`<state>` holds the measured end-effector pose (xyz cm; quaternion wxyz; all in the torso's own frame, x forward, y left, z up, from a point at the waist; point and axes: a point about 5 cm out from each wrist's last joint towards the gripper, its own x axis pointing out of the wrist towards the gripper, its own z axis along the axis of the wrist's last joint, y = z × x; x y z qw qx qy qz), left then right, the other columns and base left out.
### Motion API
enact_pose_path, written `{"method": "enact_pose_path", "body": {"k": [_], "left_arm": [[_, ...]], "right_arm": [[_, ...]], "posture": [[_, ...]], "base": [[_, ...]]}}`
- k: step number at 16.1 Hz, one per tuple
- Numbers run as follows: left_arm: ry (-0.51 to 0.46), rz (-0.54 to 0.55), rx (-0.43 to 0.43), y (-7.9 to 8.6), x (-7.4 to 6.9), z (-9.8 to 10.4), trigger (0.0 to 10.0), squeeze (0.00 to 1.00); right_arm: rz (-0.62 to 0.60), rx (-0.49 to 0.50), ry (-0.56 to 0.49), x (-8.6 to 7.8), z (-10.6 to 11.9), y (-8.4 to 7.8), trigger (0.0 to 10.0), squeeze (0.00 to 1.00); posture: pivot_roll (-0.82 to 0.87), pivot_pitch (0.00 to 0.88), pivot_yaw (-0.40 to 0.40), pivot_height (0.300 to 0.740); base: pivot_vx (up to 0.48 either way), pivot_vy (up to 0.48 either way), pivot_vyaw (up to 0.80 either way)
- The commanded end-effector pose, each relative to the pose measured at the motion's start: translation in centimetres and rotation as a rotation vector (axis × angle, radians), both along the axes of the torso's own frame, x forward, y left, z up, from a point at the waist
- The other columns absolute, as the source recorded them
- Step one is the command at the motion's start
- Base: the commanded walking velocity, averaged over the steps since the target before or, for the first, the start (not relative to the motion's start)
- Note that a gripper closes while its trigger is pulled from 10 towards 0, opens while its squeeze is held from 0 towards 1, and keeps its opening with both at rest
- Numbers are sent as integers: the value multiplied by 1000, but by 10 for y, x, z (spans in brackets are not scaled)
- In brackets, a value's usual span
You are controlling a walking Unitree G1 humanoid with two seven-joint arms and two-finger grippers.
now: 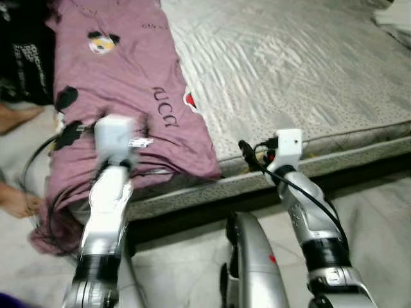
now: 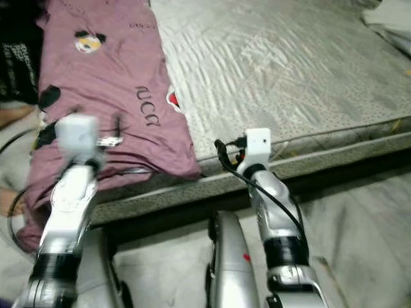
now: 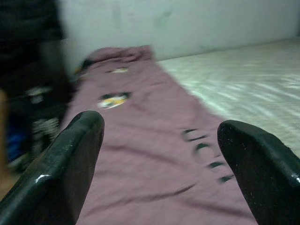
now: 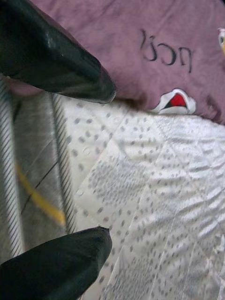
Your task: Clean up the room
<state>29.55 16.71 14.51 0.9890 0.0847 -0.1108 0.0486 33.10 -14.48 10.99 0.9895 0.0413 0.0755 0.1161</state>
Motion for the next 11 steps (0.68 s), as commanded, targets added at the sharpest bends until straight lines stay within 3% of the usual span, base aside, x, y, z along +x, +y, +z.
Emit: {"method": "enact_pose_path", "body": {"k": [1, 3, 4, 5, 8, 11], "left_arm": [[3, 72, -18, 11, -16, -2, 10000, 0], [16, 145, -39, 23, -44, -10, 10000, 0], [28, 172, -8, 28, -54, -14, 10000, 0], [50, 243, -38, 42, -65, -19, 10000, 0], [81, 264, -40, 53, -72, -24, 10000, 0], [98, 247, -52, 50, -67, -27, 10000, 0]], "right_arm": [[-7, 13, -8, 2, 0, 5, 10000, 0], [-6, 35, -19, 3, -1, 14, 10000, 0], [-25, 33, -34, 4, -1, 14, 10000, 0], [-56, 26, -47, 5, -1, 13, 10000, 0], [-90, 53, -56, 3, -4, 9, 10000, 0], [-52, 126, -103, 2, 2, 16, 10000, 0]], "posture": [[-23, 10, -27, 514], [-6, 0, -27, 514], [1, 0, -27, 514], [11, 0, -29, 514], [8, 0, -25, 514], [-10, 0, -5, 514]], "base": [[0, 0, 0], [0, 0, 0], [0, 0, 0], [0, 0, 0], [0, 0, 0], [0, 0, 0]]}}
